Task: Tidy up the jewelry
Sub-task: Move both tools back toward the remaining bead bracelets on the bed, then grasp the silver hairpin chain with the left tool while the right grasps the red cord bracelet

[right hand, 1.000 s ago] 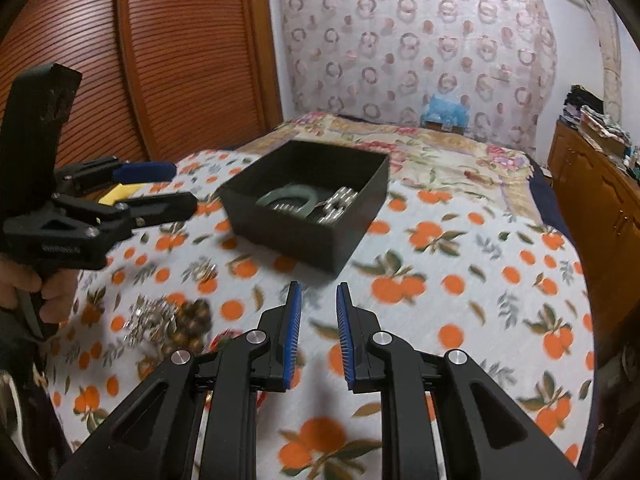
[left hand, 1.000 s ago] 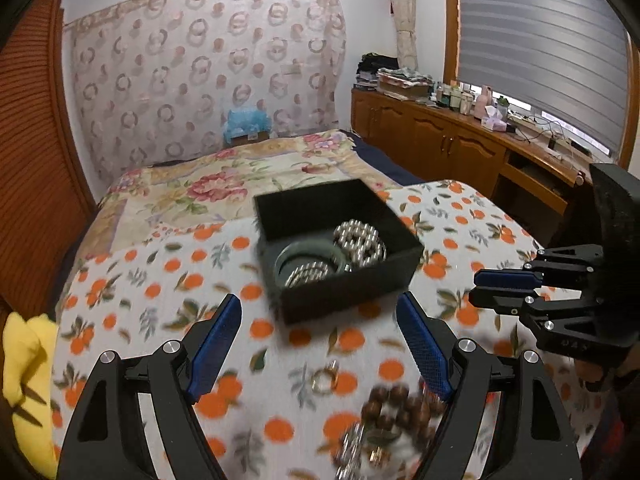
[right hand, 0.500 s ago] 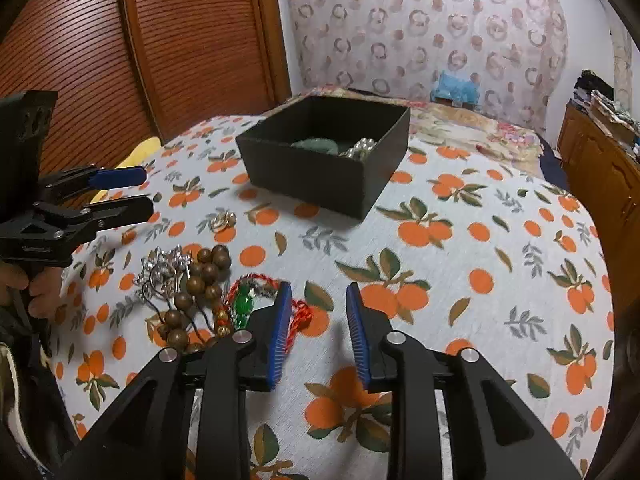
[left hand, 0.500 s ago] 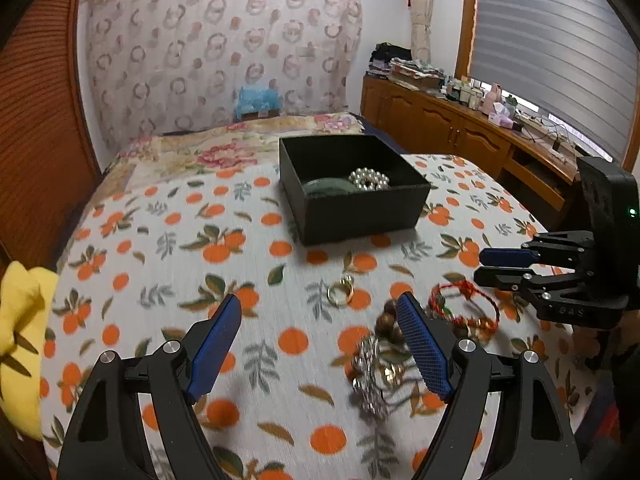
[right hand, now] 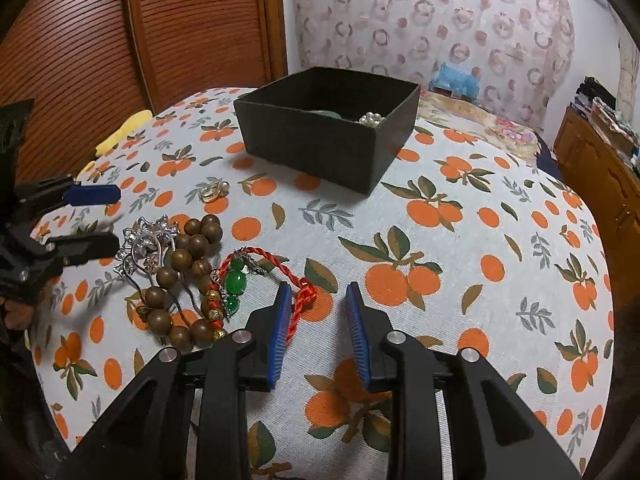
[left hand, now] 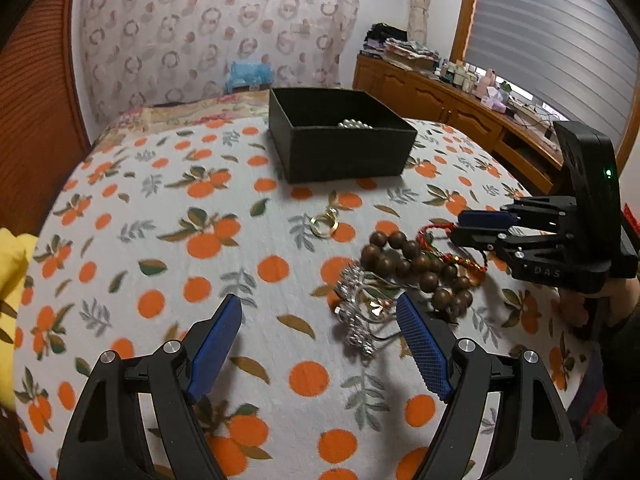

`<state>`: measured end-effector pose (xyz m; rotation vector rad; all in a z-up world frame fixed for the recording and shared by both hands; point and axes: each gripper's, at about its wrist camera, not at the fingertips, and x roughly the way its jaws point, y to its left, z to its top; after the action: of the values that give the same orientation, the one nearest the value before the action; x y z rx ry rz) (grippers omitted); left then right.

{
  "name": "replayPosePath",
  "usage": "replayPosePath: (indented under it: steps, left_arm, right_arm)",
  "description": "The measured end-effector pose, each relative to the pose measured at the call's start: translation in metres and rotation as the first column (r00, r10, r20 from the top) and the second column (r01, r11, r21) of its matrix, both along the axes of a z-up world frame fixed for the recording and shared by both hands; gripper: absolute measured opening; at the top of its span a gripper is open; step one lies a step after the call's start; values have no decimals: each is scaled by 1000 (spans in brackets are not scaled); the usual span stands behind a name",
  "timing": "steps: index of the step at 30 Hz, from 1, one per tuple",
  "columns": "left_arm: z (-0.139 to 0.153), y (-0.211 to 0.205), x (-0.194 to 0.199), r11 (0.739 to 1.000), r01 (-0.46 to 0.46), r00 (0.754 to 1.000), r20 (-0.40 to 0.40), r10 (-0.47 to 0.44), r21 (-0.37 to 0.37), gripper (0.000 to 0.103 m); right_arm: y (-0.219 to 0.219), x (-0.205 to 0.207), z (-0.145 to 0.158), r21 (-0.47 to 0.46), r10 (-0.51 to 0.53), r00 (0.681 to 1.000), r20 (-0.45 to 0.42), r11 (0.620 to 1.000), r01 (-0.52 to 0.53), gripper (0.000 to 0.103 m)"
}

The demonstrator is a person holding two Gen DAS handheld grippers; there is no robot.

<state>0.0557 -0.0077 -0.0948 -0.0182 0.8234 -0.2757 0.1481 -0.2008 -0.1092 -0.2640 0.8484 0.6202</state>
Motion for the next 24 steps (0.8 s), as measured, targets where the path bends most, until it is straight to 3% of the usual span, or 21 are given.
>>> replayPosePath:
  steps: [4, 15, 21, 24]
  left_arm:
    - [-2, -8, 1, 1000, 18, 1000, -13, -18, -14, 59]
    - [-10, -20, 10, 998, 44, 997, -58, -47, -53, 37]
    - [-8, -13, 10, 997, 19, 998, -62, -24, -77, 13]
    - [-3, -7, 9, 995, 6, 999, -44, -10, -96, 12]
  right_arm:
    - [0, 0, 0, 1, -1, 1000, -1, 1000, 1, 30]
    - [1, -1, 0, -8, 0, 1000, 5, 1000, 0, 30]
    - [2, -1, 0, -8, 0, 1000, 5, 1000, 0, 30]
    - [2, -1, -1, -13, -1, 1000, 9, 1000, 1, 30]
